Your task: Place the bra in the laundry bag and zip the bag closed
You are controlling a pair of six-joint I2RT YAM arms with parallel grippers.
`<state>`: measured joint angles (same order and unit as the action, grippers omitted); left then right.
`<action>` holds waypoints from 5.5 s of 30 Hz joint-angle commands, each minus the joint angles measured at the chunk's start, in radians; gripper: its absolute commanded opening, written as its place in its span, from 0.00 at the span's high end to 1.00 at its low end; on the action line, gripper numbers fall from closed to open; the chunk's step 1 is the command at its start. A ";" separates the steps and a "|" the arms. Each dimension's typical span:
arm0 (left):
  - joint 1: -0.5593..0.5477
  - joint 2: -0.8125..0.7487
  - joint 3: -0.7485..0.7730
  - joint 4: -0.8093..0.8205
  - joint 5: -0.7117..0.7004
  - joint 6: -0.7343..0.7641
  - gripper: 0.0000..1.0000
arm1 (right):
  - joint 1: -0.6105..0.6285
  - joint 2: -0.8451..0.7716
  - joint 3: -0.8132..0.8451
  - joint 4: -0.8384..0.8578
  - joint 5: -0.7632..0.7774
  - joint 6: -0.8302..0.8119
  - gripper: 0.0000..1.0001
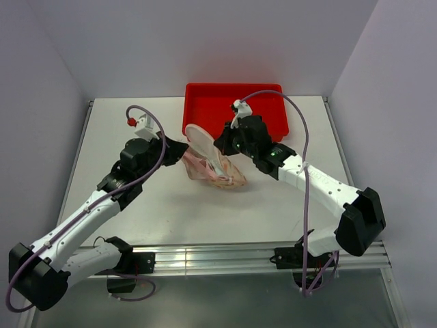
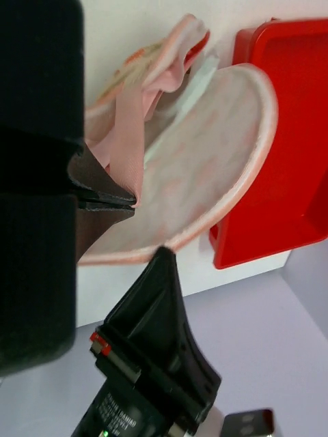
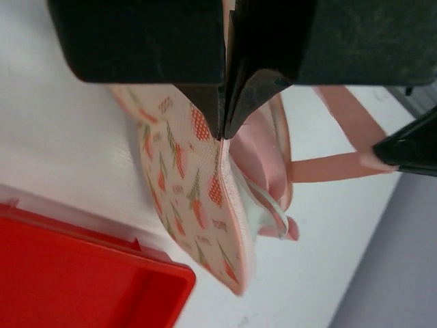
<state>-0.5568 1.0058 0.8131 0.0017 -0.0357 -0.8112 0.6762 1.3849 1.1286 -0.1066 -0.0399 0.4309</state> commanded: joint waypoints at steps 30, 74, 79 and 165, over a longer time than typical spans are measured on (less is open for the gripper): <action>-0.181 -0.101 -0.554 0.142 0.112 -0.209 0.50 | 0.258 0.018 -0.300 0.188 0.067 0.161 0.41; -0.203 0.136 -0.526 0.455 0.042 -0.132 1.00 | 0.088 0.121 -0.800 0.892 -0.127 0.675 0.50; -0.203 0.157 -0.517 0.465 0.042 -0.121 1.00 | 0.082 0.183 -0.764 0.939 -0.110 0.690 0.59; -0.439 0.317 -0.411 0.420 -0.331 -0.167 1.00 | 0.092 0.198 -0.782 0.987 -0.203 0.628 1.00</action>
<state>-0.9943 1.3663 0.4076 0.3656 -0.2958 -0.9668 0.7570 1.6180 0.3656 0.8459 -0.2535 1.0801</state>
